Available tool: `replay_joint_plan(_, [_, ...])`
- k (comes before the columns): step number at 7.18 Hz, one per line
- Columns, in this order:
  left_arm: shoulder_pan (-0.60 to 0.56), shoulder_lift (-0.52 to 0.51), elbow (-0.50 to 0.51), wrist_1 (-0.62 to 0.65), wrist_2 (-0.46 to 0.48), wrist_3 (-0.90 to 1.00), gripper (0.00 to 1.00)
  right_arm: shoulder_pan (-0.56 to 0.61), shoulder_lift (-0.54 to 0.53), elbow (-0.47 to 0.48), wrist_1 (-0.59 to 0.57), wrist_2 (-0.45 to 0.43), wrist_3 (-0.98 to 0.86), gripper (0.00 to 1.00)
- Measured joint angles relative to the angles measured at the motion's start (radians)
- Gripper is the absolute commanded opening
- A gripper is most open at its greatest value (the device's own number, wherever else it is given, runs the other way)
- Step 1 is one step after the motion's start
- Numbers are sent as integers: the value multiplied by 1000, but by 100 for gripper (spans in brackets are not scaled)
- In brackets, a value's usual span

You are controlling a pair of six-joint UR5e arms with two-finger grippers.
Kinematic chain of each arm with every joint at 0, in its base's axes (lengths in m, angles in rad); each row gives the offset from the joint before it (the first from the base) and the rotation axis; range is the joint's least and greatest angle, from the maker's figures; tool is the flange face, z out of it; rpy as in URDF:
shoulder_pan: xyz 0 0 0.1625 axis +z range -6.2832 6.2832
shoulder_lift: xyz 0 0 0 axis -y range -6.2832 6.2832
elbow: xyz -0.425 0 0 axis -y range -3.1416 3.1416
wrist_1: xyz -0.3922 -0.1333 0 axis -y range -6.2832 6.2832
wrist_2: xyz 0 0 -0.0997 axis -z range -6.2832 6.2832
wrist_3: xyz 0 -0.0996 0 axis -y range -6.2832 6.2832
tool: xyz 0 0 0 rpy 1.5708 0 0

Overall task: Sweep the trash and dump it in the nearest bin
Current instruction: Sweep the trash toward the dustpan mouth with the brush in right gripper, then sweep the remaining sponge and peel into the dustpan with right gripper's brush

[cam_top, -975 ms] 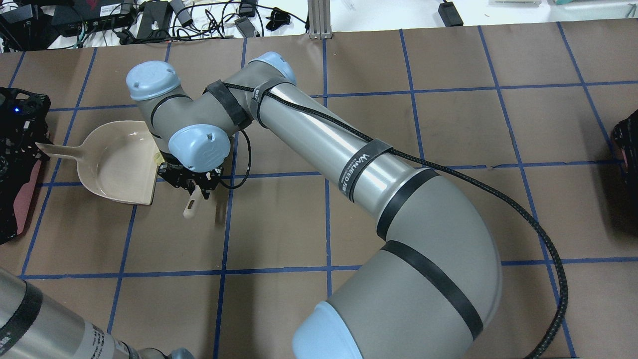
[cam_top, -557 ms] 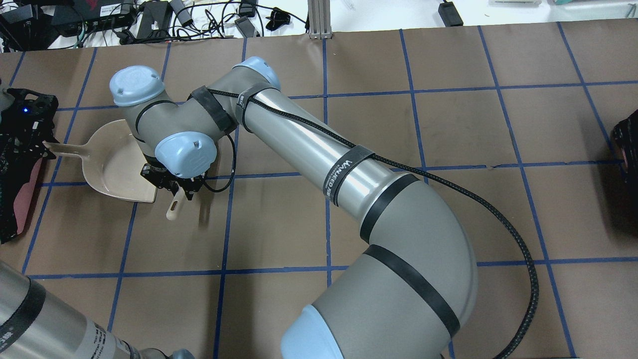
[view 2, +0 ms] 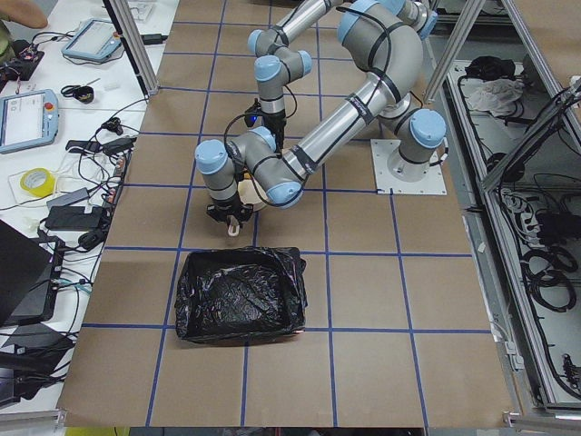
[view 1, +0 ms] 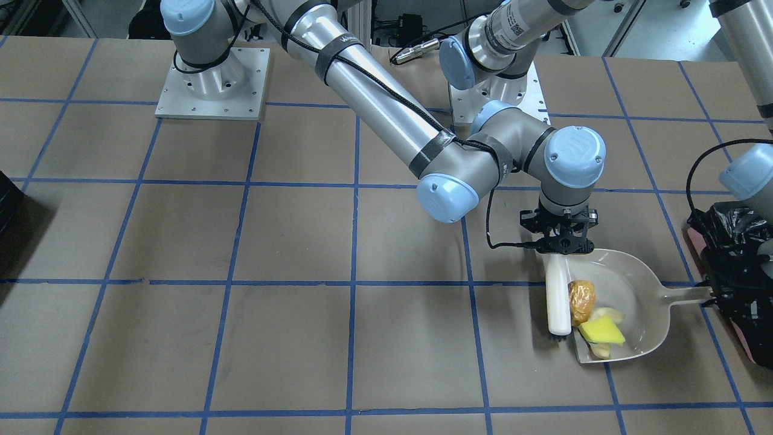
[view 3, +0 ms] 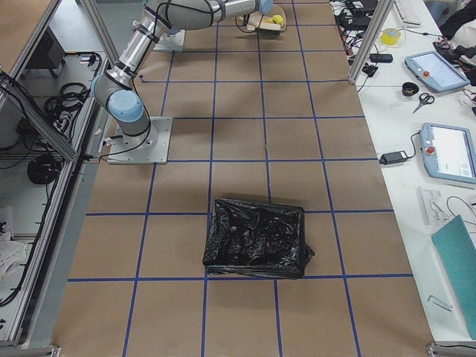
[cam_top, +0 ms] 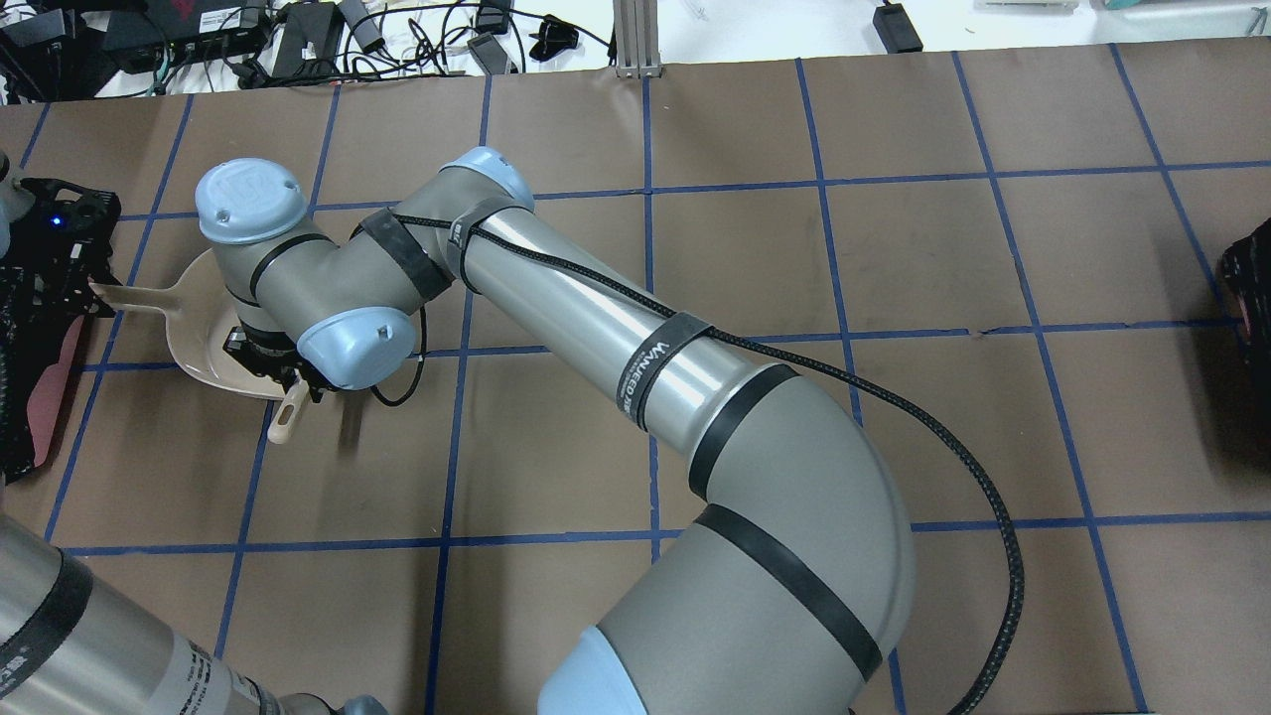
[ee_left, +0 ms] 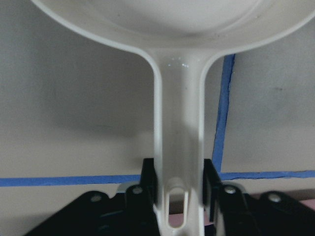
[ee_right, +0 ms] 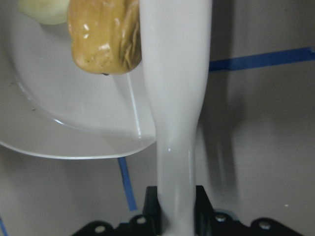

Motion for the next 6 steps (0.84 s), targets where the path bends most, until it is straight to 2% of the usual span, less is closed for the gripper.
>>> replay_joint_plan(4, [-1, 1, 1, 3, 0, 0, 0, 38, 74, -88, -153, 53, 86, 0])
replay_joint_plan(6, [-1, 1, 2, 4, 1, 0, 0, 46, 96, -109, -190, 63, 113, 0])
